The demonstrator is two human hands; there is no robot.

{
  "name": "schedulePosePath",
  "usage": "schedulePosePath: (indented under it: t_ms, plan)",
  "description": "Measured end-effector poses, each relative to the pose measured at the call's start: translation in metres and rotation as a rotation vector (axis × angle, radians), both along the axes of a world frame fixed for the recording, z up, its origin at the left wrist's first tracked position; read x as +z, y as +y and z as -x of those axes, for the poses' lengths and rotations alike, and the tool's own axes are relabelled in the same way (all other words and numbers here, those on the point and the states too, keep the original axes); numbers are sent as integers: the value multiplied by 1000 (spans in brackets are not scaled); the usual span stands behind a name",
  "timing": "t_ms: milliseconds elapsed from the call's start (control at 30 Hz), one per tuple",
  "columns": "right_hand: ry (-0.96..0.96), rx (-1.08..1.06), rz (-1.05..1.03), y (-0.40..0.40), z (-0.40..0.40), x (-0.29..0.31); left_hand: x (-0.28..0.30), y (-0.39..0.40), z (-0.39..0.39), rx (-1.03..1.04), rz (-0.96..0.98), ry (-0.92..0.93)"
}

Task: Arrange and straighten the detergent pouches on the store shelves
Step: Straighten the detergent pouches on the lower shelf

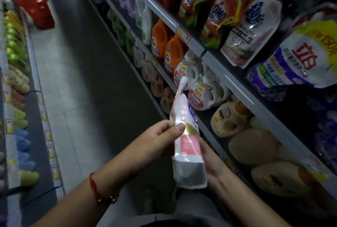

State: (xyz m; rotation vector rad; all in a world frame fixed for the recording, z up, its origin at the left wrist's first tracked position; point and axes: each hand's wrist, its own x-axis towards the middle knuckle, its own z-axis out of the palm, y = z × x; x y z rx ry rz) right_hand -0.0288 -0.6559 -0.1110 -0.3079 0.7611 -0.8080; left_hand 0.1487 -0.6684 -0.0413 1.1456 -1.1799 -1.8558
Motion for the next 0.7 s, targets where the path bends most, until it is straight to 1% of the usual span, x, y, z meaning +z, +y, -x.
schedulePosePath:
  t_ms: [33,67,133,233,333,433,500,533,633,667,700]
  plan:
    - [-3,0,-142,-6,-1,8,-1,-1,-3,11,-13,-26]
    - [203,-45,-111,-10,2,13,-4,-2,-5,20,-20,-57]
    - [348,-37,11,-16,4,18,-10,-3,-10,30,-47,-96]
    - [480,-44,109,-24,6,27,-19,-10,-11,-2,-69,-49]
    - [645,-57,236,-34,10,43,-30,-19,-9,55,-148,15]
    - [848,6,402,-42,16,55,-35,-33,-1,76,-303,156]
    - [940,61,536,-47,16,65,-34,-44,8,144,-386,248]
    - [1022,96,629,-48,14,71,-37,-49,12,192,-413,293]
    - [1404,282,899,-47,4,87,-40,-60,25,285,-463,339]
    - [1523,314,968,-46,-1,94,-42,-63,28,289,-492,347]
    - [1597,319,1029,-45,-7,100,-43,-65,31,282,-521,368]
